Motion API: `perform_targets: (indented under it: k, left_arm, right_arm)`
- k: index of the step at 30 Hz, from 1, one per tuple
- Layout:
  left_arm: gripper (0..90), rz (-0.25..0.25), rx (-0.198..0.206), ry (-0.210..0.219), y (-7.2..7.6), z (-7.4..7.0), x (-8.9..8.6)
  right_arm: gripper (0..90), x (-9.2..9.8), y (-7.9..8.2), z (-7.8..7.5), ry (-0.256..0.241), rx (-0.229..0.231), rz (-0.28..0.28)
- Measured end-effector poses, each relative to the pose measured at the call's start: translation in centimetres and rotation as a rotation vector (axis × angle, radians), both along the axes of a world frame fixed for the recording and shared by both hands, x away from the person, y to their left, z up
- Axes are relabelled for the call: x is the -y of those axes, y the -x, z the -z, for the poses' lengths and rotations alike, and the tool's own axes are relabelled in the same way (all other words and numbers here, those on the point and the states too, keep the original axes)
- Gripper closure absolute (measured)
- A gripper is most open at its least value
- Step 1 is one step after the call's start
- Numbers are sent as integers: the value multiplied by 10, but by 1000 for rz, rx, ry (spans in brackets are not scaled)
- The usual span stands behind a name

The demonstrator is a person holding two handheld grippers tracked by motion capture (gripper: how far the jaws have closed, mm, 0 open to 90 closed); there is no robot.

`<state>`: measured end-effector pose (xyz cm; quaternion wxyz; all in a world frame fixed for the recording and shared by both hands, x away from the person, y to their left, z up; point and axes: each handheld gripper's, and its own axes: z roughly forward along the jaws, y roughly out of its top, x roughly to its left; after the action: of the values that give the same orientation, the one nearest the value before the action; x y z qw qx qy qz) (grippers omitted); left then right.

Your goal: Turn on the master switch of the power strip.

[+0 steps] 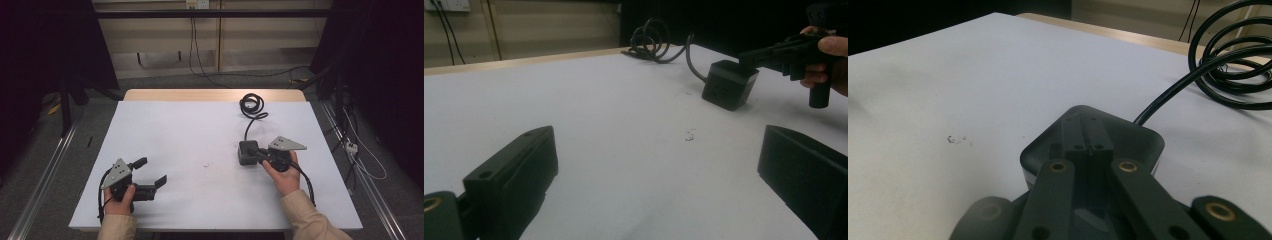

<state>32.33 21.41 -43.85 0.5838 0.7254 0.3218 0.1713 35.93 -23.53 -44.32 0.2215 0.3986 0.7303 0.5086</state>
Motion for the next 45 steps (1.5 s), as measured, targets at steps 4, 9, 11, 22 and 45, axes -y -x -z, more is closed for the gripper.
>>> perform_targets:
  k: [4,9,11,22,45]
  left_arm:
    - [24,-2,-2,-3,0,0,-1]
    - [24,-3,0,6,-1,0,-1]
    - [24,-3,0,6,-1,0,-1]
    - [24,-1,-1,7,-2,0,0]
    - [24,7,-6,6,-5,1,3]
  right_arm:
    - [900,-1,0,0,10,5,0]
    - [900,-1,0,-1,18,12,-3]
    - [900,-1,0,-1,20,14,-5]
    - [900,0,1,-4,9,20,10]
    - [268,5,10,-8,-48,-29,-3]
